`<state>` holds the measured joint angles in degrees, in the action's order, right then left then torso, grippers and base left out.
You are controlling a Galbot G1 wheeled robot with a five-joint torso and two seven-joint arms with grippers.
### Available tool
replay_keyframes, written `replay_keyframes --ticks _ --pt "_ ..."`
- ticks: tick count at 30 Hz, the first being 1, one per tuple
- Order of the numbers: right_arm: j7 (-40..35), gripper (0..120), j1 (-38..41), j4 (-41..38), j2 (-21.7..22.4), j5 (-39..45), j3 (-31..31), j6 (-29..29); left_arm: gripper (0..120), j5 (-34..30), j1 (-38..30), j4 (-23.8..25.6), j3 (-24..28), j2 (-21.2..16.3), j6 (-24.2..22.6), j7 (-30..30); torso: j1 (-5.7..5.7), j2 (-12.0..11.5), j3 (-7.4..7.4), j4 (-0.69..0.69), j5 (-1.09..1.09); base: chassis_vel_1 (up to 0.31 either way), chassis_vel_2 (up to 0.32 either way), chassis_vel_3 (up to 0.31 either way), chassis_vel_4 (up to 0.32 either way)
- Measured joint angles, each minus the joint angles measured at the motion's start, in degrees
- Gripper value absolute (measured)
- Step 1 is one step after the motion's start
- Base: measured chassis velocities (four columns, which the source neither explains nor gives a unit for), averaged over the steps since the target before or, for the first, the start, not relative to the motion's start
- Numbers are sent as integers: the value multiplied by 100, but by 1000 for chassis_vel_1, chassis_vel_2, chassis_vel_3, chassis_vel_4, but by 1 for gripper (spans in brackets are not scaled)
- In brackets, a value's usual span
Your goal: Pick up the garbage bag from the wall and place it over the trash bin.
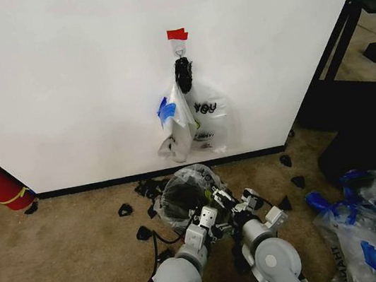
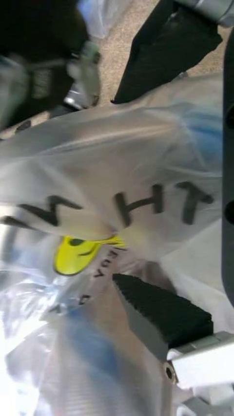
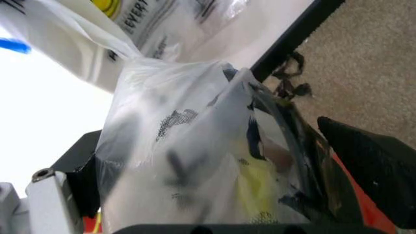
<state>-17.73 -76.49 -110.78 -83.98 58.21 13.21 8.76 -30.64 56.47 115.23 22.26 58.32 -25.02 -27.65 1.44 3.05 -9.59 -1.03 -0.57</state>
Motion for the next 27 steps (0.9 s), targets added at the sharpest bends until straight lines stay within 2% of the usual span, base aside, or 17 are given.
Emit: replay_keyframes --ticks 7,10,14,19,27 --pt "-7 100 -2 -42 33 -18 48 -9 100 110 104 -7 -27 -35 74 14 0 0 0 0 0 0 0 0 0" --pt "-25 100 -6 37 72 -107 70 -12 100 234 180 141 -68 -156 340 191 0 0 0 0 0 0 0 0 0" --pt "-95 100 15 74 69 -144 72 -9 100 69 186 281 -85 -294 713 511 0 0 0 0 0 0 0 0 0" --pt "-149 100 46 76 53 -147 72 1 100 -219 117 288 6 -343 751 680 0 0 0 0 0 0 0 0 0" --pt "-156 100 16 30 76 -140 63 46 97 -193 -46 62 101 -288 731 742 0 0 0 0 0 0 0 0 0"
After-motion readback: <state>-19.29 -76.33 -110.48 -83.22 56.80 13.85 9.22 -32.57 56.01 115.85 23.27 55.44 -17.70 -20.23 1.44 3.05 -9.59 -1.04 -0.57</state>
